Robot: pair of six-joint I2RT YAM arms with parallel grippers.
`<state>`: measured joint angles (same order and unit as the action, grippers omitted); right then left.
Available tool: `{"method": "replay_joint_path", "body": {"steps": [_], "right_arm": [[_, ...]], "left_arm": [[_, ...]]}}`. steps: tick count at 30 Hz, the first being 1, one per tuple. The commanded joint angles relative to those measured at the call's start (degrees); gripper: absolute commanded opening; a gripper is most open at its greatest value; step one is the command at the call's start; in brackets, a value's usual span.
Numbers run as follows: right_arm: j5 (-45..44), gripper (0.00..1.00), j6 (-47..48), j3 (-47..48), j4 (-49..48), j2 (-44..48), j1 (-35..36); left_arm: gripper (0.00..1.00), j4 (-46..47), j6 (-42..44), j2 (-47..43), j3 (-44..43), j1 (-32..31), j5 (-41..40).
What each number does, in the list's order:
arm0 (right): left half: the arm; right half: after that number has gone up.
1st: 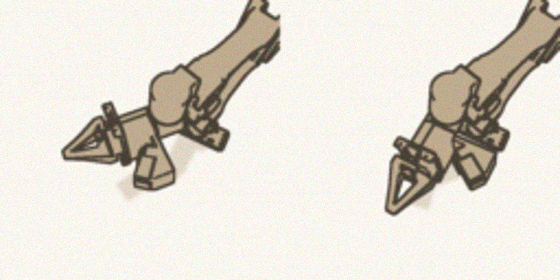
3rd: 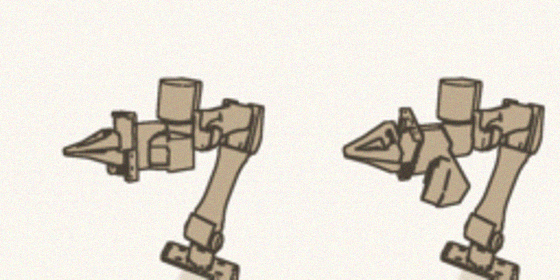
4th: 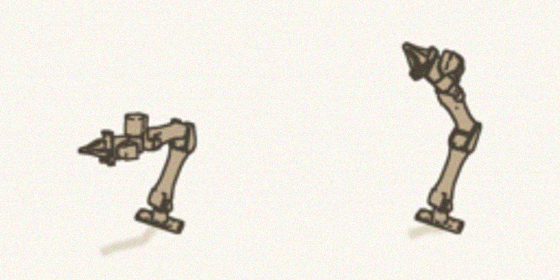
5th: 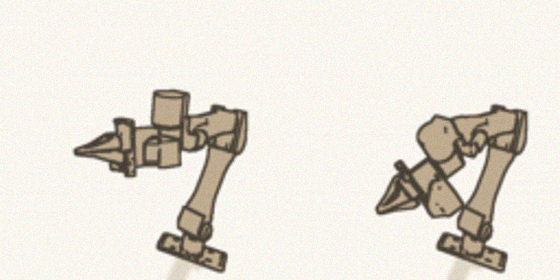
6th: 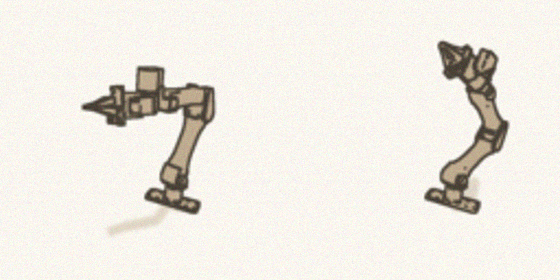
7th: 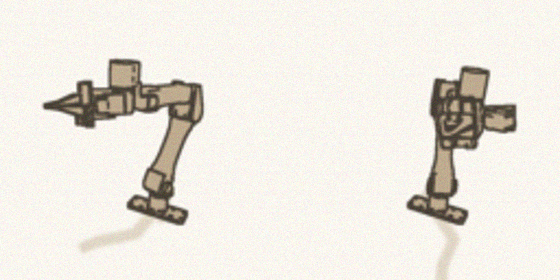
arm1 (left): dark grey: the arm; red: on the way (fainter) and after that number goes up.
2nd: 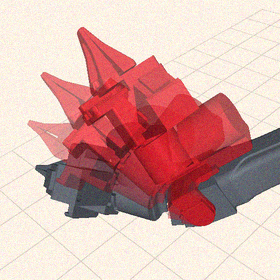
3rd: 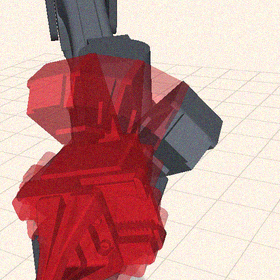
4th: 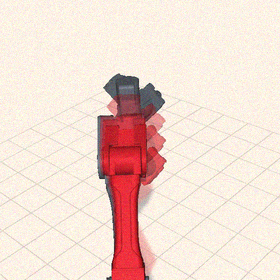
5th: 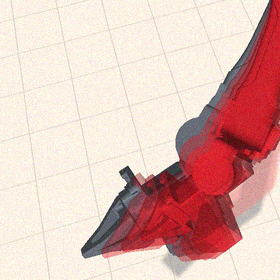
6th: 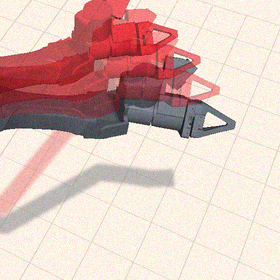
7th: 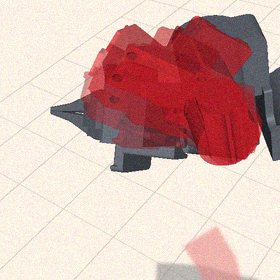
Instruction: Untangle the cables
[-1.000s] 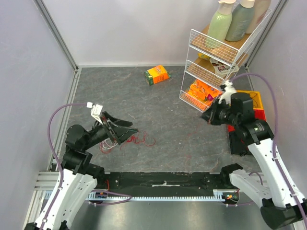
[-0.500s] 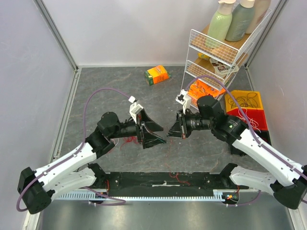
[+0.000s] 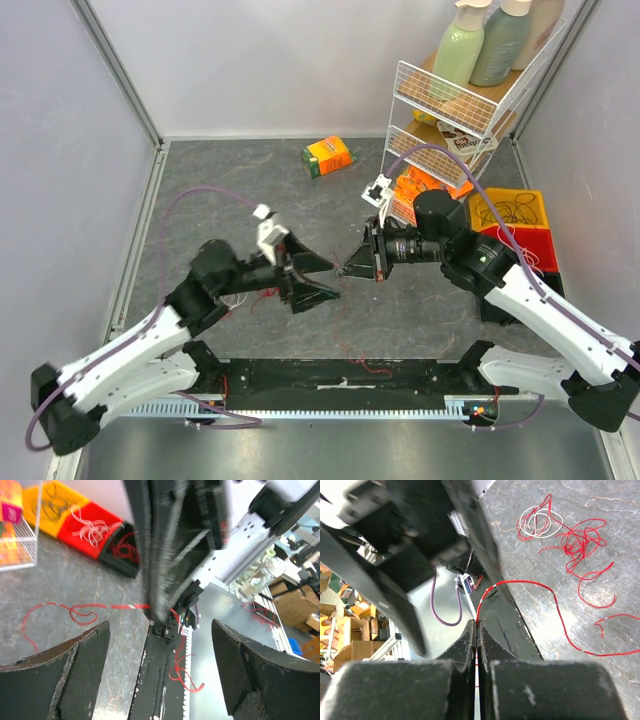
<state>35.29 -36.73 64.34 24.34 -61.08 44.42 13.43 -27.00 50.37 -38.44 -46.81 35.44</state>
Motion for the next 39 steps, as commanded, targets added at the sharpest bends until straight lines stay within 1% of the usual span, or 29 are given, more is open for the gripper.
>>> {"method": "replay_joint_path", "body": {"steps": [1,3,5,7,9,12,16,19,22,26,27,28,29,33,35,37,38,39], "right_arm": [[1.8,0.0,3.6,2.0,2.6,1.3,0.3],[3.7,0.0,4.8,1.8,2.5,1.0,0.9],[5.2,0.0,5.8,1.8,2.2,0.6,2.0],[6.1,0.0,6.1,2.0,1.6,0.3,2.9],[6.1,0.0,5.4,2.4,0.5,0.1,3.0],[6.0,0.0,3.9,3.0,-2.1,-0.2,3.0],[2.0,0.0,1.6,3.5,-4.3,-0.4,3.1],[1.3,0.0,-1.1,3.5,-7.0,-1.2,3.0],[-2.5,0.0,-4.6,3.2,-10.0,-0.8,3.0],[-9.2,0.0,-6.8,3.7,-11.2,-0.1,3.0],[-10.5,0.0,-7.3,3.5,-12.1,0.3,3.0],[-10.9,0.0,-7.9,3.4,-13.3,0.3,3.0],[-10.7,0.0,-8.3,3.6,-13.7,0.2,3.0],[-6.7,0.0,-8.8,3.9,-14.1,-1.6,3.0],[-6.9,0.0,-7.9,2.4,-13.5,-1.2,3.0],[-8.2,0.01,-6.0,1.7,-11.0,-0.4,3.0],[-8.8,0.05,-4.8,1.3,-10.0,-0.1,3.0],[-9.5,0.13,-3.4,1.2,-8.7,0.3,3.0]], "left_arm": [[0.9,-2.3,3.4,-16.5,3.3,-0.2,-9.7],[0.95,-1.2,3.1,-19.9,4.8,-0.2,-13.7],[0.97,-0.1,3.6,-17.8,3.9,-0.2,-14.0],[0.96,0.8,4.0,-12.1,1.1,-0.2,-10.2],[0.95,5.8,3.4,-6.0,-0.1,-0.2,-4.4],[0.93,13.8,2.0,-2.3,1.4,-0.4,3.0],[0.9,18.3,0.4,-0.7,3.7,-0.3,8.8],[0.89,20.5,-1.0,0.7,5.3,-0.4,8.4],[0.87,21.4,-1.9,2.6,5.7,-0.8,7.7],[0.82,20.4,-2.4,3.9,6.0,-1.4,3.2],[0.77,20.1,-2.4,4.0,6.0,-1.4,2.6],[0.74,19.8,-2.3,4.2,6.1,-1.4,1.6],[0.69,19.4,-2.5,4.0,6.2,-1.5,-0.3],[0.47,18.2,-3.2,2.8,6.2,-1.4,-4.6],[0.29,17.9,-4.0,1.7,6.2,-1.4,-6.1],[0.15,17.0,-5.1,0.6,5.8,-1.4,-7.0],[0.1,15.9,-5.6,0.1,5.7,-1.4,-7.2],[0.07,15.2,-6.2,-0.4,5.5,-1.4,-7.9]]}}
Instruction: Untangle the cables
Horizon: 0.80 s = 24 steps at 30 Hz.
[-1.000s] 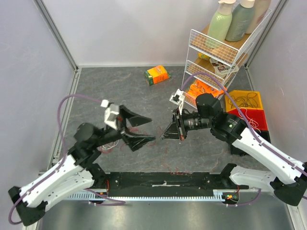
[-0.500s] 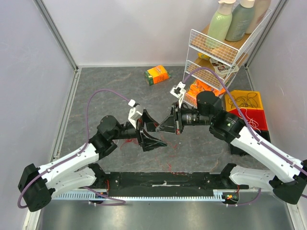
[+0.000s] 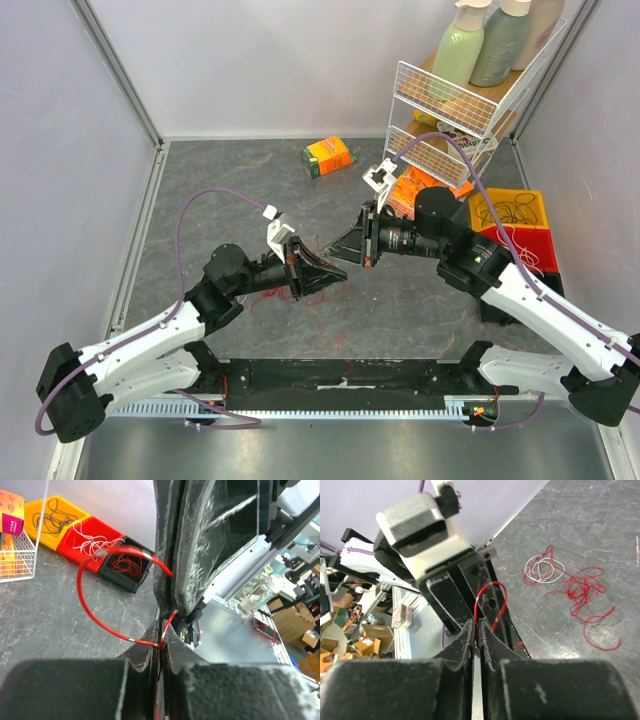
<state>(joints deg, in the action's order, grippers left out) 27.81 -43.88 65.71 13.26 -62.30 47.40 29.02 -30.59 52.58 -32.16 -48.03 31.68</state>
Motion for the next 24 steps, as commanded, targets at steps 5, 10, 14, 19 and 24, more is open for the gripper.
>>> {"method": "replay_joint_path", "body": {"steps": [5,10,14,19,24], "right_arm": [[-14.5,0.59,14.2,2.3,15.5,5.8,-0.7],[-19.8,0.98,21.7,-5.2,14.4,12.4,-1.2],[-21.5,0.98,23.6,-7.8,9.3,9.6,5.0],[-31.4,0.98,25.1,-5.3,0.8,2.6,20.4],[-35.5,0.98,25.7,-4.5,-4.5,-3.9,24.5]], "left_arm": [[0.02,-8.9,-9.1,-5.7,-1.9,-0.1,-9.4],[0.02,-25.5,-17.9,-9.7,-5.2,-0.2,-21.5],[0.02,-36.1,-22.2,-9.3,-9.0,0.0,-27.3],[0.02,-40.8,-24.8,-8.1,-10.8,0.0,-31.4],[0.02,-44.0,-26.1,-7.2,-12.3,0.0,-34.3]]}}
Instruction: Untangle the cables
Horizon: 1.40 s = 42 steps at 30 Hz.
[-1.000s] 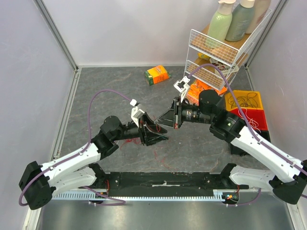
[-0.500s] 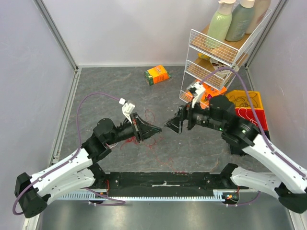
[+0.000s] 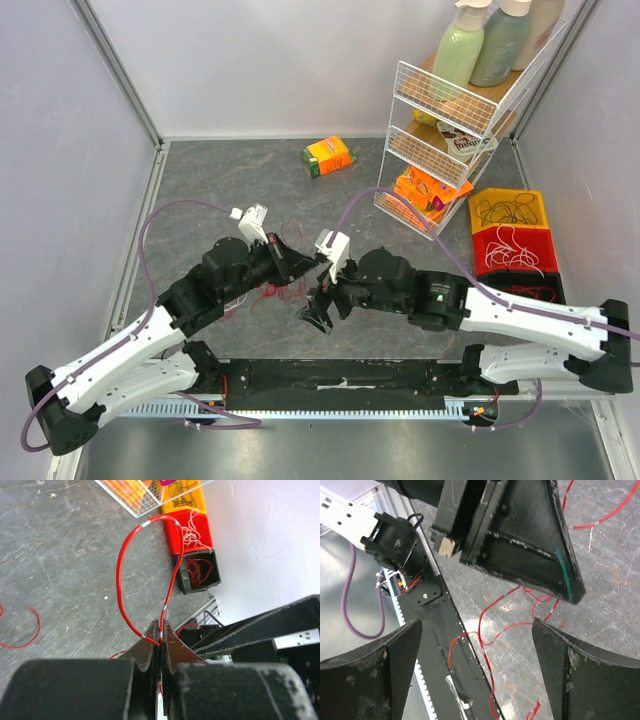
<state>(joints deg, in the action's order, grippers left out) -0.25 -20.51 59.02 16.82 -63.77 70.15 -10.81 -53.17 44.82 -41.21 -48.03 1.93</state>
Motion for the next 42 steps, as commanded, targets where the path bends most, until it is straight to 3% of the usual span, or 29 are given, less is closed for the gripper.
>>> {"method": "replay_joint_path", "body": {"steps": [1,8,15,20,23,27,28,30,33,34,37,38,42], "right_arm": [[-9.0,0.98,2.8,2.3,-8.2,-2.9,2.3],[-22.4,0.94,2.0,5.6,-1.8,-6.8,3.1],[-18.6,0.77,3.7,6.5,0.8,-6.8,3.0],[-14.1,0.59,5.0,5.8,0.3,-6.3,1.2],[-7.9,0.41,3.6,2.8,-2.2,-3.8,-2.0],[-4.5,0.31,2.5,-0.3,-5.3,-1.6,-3.9],[-4.6,0.25,2.1,-0.9,-6.2,-1.2,-4.0],[-4.6,0.0,1.3,-1.4,-7.1,-0.7,-4.1],[-3.6,0.0,-0.7,-2.5,-8.8,-0.2,-4.1],[-4.3,0.0,-2.0,-2.9,-8.8,0.1,-4.2],[-5.9,0.0,-6.0,-3.9,-5.5,1.6,-6.7],[-5.6,0.0,-7.5,-4.4,-3.9,2.8,-8.2],[-4.7,0.0,-13.6,-5.8,5.1,7.3,-14.8]], "left_arm": [[0.02,-4.7,-3.5,0.6,-3.6,0.0,-4.4],[0.02,-5.4,-1.5,0.9,-5.1,0.0,-3.1],[0.02,-5.2,1.1,1.3,-5.6,0.0,0.1],[0.02,-4.9,3.8,1.9,-6.4,0.0,3.3],[0.02,-4.6,4.8,1.2,-6.3,0.0,4.9],[0.02,-0.8,5.5,-0.4,-4.3,0.0,8.3],[0.02,0.2,5.5,-0.7,-4.0,0.0,9.3],[0.02,2.0,5.5,-0.5,-3.4,0.1,11.3],[0.02,1.7,6.0,0.4,-4.0,0.0,12.0],[0.08,0.6,6.1,0.4,-4.5,0.2,10.7],[0.7,-3.2,5.6,-1.7,-4.3,0.2,3.5],[0.82,-3.1,5.5,-3.6,-3.5,0.2,1.7],[0.91,-5.4,5.8,-10.0,-0.5,0.2,-6.0]]}}
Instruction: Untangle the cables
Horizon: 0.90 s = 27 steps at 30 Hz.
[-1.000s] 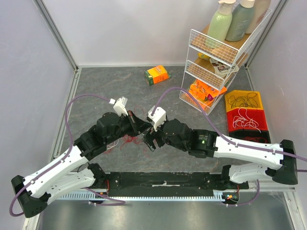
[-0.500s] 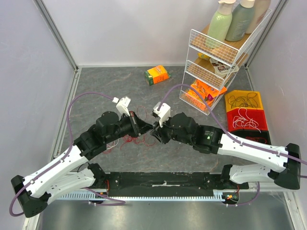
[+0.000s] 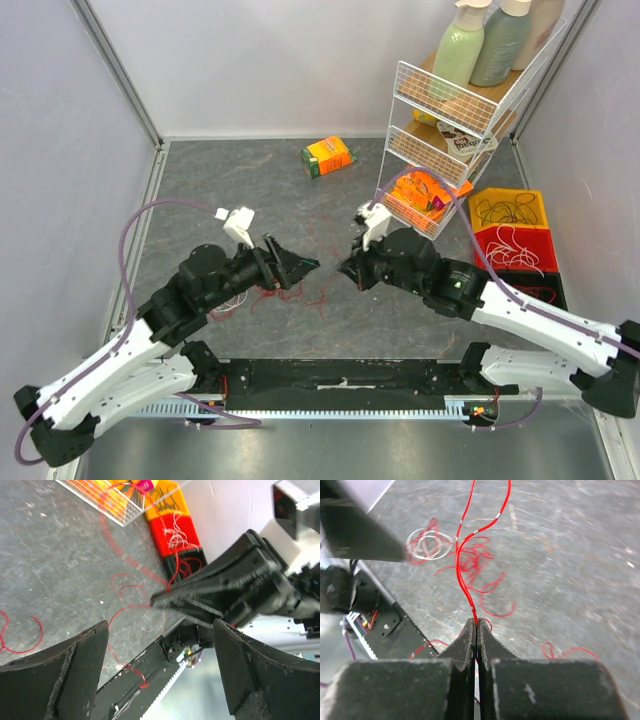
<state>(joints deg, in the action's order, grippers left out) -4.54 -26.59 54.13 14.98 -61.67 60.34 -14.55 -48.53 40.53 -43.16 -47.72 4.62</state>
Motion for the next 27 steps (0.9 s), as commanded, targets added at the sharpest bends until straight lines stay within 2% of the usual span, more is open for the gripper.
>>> {"method": "replay_joint_path", "body": {"steps": [1,4,8,11,14,17,20,23,26,27], "right_arm": [[-0.9,0.0,-9.2,-0.9,10.0,6.7,-7.2],[-5.6,0.0,-13.7,0.6,20.9,10.2,-12.2],[-29.9,0.0,-21.4,1.9,39.2,12.5,-17.8],[-39.4,0.0,-21.8,0.5,41.2,13.9,-25.4],[-48.1,0.0,-19.9,-0.4,38.0,14.3,-32.6],[-55.6,0.0,-14.6,-3.6,27.3,16.6,-38.1],[-62.0,0.0,-9.4,-4.9,18.8,14.9,-43.4],[-62.0,0.0,-4.4,-8.9,9.2,13.7,-51.5],[-52.4,0.0,-0.1,-17.9,-6.7,16.8,-60.0],[-50.7,0.0,-1.9,-19.3,-6.8,18.0,-63.8]], "left_arm": [[0.91,-2.8,1.4,-6.7,1.6,-0.1,-10.3],[0.91,-4.3,2.2,-8.7,1.9,-0.1,-11.9],[0.91,-3.2,3.4,-10.0,2.6,-0.2,-11.3],[0.9,-2.8,3.6,-9.8,2.1,-0.2,-9.1],[0.9,-2.5,3.1,-10.2,1.9,-0.1,-6.9],[0.9,-2.3,1.9,-11.8,2.6,-0.2,-5.7],[0.89,-2.9,1.2,-13.7,2.8,-0.1,-4.9],[0.89,-4.1,1.0,-15.4,2.6,-0.1,-4.9],[0.9,-5.5,1.3,-16.5,1.8,-0.2,-5.1],[0.89,-5.9,1.4,-17.1,1.8,-0.1,-5.1]]}}
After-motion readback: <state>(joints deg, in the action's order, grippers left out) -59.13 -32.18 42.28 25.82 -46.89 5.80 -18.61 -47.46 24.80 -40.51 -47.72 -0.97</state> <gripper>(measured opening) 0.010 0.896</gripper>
